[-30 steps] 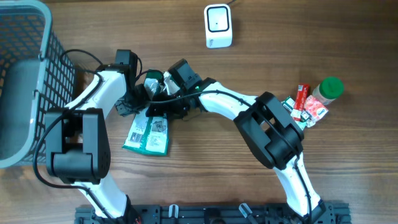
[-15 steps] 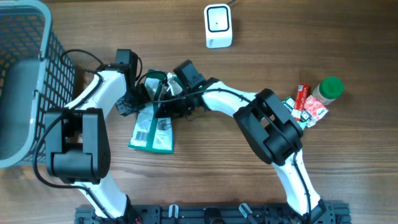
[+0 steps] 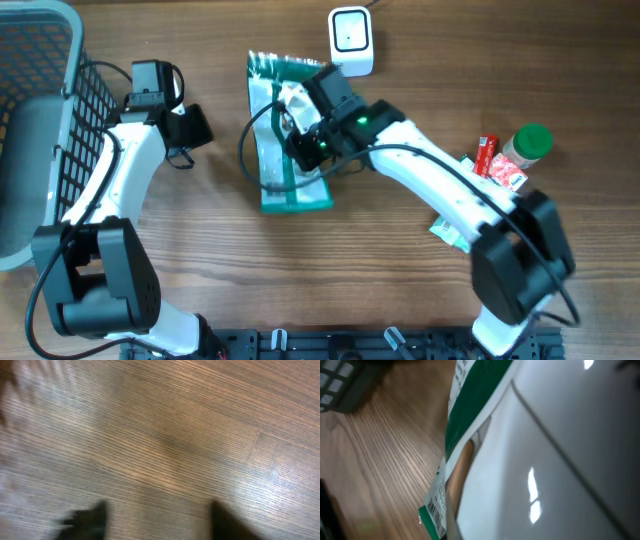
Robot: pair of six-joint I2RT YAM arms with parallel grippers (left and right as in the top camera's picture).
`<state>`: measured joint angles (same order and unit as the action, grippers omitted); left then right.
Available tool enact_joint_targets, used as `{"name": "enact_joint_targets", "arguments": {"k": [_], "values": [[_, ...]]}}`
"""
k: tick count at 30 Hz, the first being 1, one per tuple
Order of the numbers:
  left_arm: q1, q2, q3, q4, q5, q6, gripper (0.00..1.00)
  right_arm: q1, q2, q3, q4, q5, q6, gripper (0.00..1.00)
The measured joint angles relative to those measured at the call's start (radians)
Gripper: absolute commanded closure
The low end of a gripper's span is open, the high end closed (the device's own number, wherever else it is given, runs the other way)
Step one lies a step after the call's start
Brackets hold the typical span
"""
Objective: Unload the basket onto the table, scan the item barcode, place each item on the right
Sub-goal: 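Carry the gloves pack up to the scanner face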
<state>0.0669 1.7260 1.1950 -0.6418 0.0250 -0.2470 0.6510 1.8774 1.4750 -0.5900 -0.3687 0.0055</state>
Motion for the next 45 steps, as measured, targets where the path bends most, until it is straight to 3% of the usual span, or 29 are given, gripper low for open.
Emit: {"name": "enact_joint_targets", "arguments": {"k": [11,17,23,29,37,45], "values": [[0.000,0.004,0.000,-0.005,0.003,0.011,0.00,-0.001,-0.200,0.119,0.001,0.278,-0.494,0.96],[0.000,0.004,0.000,-0.005,0.003,0.011,0.00,-0.003,-0.226,0.161,0.208,0.553,-0.858,0.96],[0.000,0.004,0.000,-0.005,0.003,0.011,0.00,-0.024,-0.198,0.163,0.387,0.661,-1.123,0.96],[0.000,0.004,0.000,-0.005,0.003,0.013,0.00,-0.061,-0.073,0.163,0.553,0.717,-1.222,0.96],[0.000,0.004,0.000,-0.006,0.003,0.018,0.00,-0.126,0.206,0.162,0.974,0.845,-1.254,0.96],[0.000,0.004,0.000,-0.005,0.003,0.018,0.00,-0.128,0.340,0.162,1.050,0.888,-1.276,0.96]]}}
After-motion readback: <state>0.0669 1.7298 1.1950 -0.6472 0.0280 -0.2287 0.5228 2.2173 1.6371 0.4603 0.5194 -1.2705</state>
